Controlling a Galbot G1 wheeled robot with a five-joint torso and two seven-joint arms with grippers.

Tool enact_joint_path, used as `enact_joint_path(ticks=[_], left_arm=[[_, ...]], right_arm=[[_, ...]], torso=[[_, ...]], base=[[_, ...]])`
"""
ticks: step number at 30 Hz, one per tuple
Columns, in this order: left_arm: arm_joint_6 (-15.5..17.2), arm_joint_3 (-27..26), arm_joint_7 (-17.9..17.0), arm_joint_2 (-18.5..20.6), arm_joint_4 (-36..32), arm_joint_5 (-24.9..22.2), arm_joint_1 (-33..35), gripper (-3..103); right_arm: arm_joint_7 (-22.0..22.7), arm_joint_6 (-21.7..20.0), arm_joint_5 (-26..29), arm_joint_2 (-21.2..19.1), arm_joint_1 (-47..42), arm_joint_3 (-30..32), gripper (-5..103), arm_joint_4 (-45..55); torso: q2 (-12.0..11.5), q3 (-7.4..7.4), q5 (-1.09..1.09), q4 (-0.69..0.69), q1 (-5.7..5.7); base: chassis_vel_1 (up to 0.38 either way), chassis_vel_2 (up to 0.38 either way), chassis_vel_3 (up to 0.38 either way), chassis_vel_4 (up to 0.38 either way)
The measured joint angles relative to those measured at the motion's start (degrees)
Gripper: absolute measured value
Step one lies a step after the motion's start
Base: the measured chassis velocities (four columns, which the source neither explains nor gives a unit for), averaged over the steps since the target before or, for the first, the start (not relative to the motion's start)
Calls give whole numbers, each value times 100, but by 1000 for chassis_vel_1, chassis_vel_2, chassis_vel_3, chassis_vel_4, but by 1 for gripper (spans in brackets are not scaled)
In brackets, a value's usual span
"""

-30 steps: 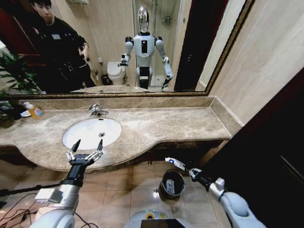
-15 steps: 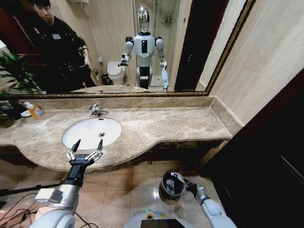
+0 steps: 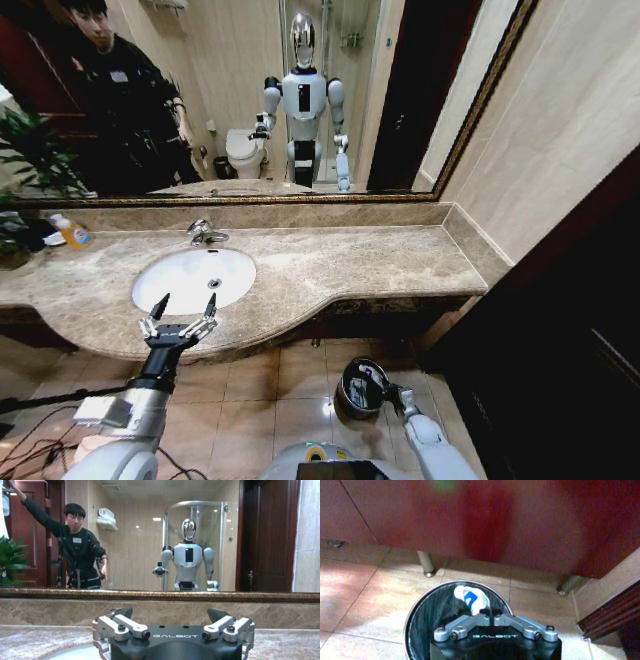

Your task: Pick up the trash from the sink and place it in the trash bin.

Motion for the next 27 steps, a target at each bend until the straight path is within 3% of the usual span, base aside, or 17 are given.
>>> enact_joint_path(ticks=[2,3,4,8,11,14,15,17,23,25,27], left_arm=[[0,0,0,0,0,0,0,100],[0,0,0,0,0,0,0,100],[0,0,0,0,0,0,0,100],[0,0,0,0,0,0,0,100],[0,0,0,0,0,0,0,100],[0,0,0,0,0,0,0,100],[0,0,0,0,0,0,0,100],[0,0,0,0,0,0,0,100],[0,0,0,0,0,0,0,100],[0,0,0,0,0,0,0,100],[0,0,0,0,0,0,0,100]], right_arm=[[34,12,2,11,-13,2,12,37],[40,16,4,13,-16,2,12,45],[70,41,13,13,-36,5,22,81],[78,76,17,5,-79,7,28,124],[79,134,25,-14,-105,20,45,137],[79,147,39,-19,-119,30,51,154],[79,154,49,-26,-143,33,62,184],[78,155,58,-29,-157,35,62,207],[74,157,129,-15,-222,38,89,369],[73,154,139,-12,-236,38,89,401],[70,151,150,-11,-259,38,98,448]], torso=[[0,0,0,0,0],[0,0,0,0,0],[0,0,0,0,0],[0,0,1,0,0],[0,0,0,0,0],[0,0,0,0,0],[0,0,0,0,0],[0,0,0,0,0],[0,0,0,0,0],[0,0,0,0,0],[0,0,0,0,-1]], base=[[0,0,0,0],[0,0,0,0],[0,0,0,0],[0,0,0,0],[0,0,0,0],[0,0,0,0],[0,0,0,0],[0,0,0,0],[0,0,0,0],[0,0,0,0],[0,0,0,0]])
